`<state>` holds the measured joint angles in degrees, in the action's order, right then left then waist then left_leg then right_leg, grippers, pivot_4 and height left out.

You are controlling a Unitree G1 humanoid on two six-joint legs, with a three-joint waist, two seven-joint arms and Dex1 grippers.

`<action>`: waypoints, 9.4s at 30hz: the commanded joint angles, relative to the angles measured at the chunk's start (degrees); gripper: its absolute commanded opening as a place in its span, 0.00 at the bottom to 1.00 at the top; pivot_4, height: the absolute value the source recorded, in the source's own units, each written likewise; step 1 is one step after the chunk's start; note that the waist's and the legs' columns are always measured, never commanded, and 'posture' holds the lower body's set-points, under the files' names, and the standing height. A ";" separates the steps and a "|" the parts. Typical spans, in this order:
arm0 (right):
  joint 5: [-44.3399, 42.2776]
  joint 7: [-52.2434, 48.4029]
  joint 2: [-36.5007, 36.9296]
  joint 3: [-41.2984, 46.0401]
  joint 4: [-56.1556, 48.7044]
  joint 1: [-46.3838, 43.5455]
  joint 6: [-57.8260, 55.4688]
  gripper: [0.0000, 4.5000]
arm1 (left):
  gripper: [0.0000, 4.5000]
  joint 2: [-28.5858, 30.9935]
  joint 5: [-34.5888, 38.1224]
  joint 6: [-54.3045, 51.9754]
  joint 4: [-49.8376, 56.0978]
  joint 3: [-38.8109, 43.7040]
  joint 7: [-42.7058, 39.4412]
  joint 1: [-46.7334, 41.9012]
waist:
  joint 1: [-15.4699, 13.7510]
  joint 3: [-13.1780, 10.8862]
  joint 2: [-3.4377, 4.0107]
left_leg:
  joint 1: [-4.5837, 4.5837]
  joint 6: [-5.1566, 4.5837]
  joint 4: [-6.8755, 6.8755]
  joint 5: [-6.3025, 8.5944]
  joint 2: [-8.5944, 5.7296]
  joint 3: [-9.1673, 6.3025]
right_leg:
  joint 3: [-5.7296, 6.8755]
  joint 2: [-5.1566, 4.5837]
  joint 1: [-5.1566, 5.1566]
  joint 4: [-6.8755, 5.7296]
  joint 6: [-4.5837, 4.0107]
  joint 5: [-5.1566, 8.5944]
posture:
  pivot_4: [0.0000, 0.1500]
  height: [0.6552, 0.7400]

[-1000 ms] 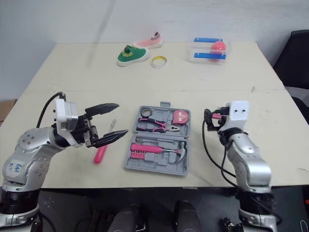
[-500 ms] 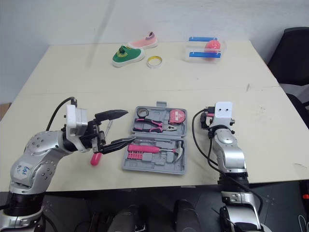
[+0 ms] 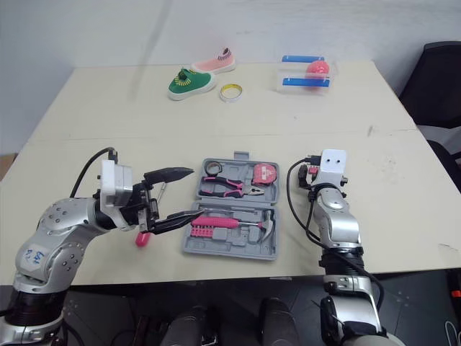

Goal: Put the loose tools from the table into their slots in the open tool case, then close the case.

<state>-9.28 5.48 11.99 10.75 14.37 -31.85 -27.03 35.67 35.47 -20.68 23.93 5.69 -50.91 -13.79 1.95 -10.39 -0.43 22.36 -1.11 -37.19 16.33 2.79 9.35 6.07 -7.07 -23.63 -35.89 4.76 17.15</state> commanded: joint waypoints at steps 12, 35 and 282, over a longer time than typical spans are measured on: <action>-1.73 -1.16 -0.37 2.78 -1.04 1.02 -2.71 0.50 | 1.00 0.62 1.01 0.70 1.00 1.34 -1.60 0.09 | -0.20 0.18 -0.29 | -0.03 -0.01 0.00 0.01 -0.02 -0.07 | 0.01 -0.15 0.07 0.01 0.00 0.00 | 1.00 1.00; -11.61 -12.48 6.05 0.31 -47.27 28.30 -24.00 0.50 | 1.00 0.30 0.85 0.58 0.22 0.48 -3.34 0.21 | -0.35 0.13 -0.23 | 0.03 -0.04 0.14 0.18 0.01 -0.04 | 0.09 -0.33 0.00 0.24 0.01 -0.01 | 1.00 1.00; -27.88 -85.79 31.37 3.05 -12.33 16.23 31.31 0.99 | 1.00 -0.88 -0.78 -24.37 16.28 17.52 34.65 25.14 | -1.29 -0.26 -0.29 | -0.20 -0.05 -0.13 0.53 0.01 -0.52 | 0.65 -0.61 0.64 0.30 -0.06 -0.09 | 1.00 1.00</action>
<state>-34.84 -78.51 43.65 13.76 6.33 -16.09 4.38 35.75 35.43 -42.43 38.05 24.39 -20.32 12.21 0.66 -10.65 -0.72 22.15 -1.14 -37.30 16.85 2.80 8.83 6.71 -7.68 -22.99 -35.59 4.70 17.06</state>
